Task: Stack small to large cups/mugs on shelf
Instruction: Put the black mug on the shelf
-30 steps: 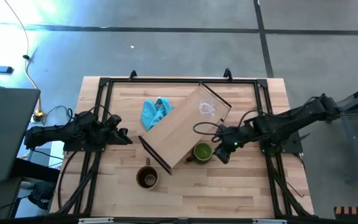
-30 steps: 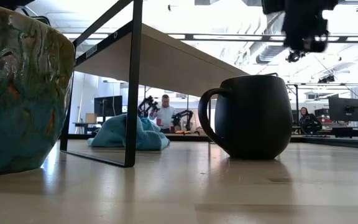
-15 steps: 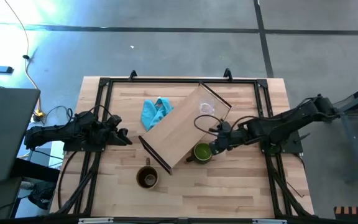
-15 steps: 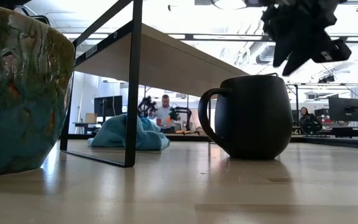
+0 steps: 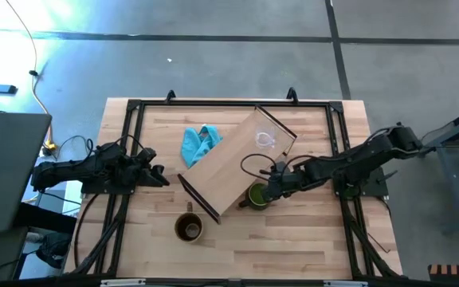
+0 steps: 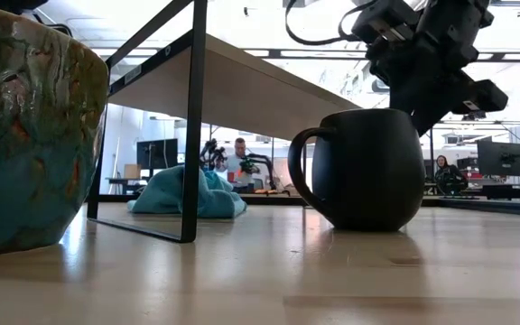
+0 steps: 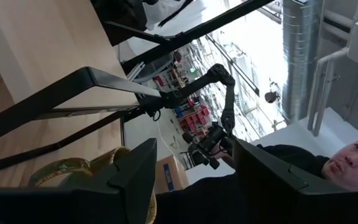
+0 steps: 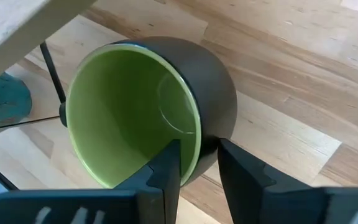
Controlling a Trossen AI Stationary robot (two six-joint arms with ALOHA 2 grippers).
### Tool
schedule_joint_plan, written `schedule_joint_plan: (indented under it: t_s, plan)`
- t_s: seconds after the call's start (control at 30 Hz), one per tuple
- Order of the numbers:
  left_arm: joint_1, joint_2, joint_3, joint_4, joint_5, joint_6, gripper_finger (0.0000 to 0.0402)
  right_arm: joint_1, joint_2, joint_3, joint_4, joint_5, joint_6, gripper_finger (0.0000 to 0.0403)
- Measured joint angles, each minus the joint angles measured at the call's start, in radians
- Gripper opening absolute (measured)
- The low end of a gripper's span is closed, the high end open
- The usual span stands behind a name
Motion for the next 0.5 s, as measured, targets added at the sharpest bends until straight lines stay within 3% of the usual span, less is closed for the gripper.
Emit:
schedule_joint_plan:
  t_s: [0.27, 0.5]
  plan:
    - [0.0, 0.0, 0.0, -0.004, 0.0, -0.007, 0.02, 0.0, 0.001, -0.002, -0.019, -0.025, -0.061, 0.001]
    - [0.0, 0.0, 0.0, -0.004, -0.003, -0.008, 0.02, 0.0, 0.002, -0.002, -0.04, -0.092, -0.107, 0.0007]
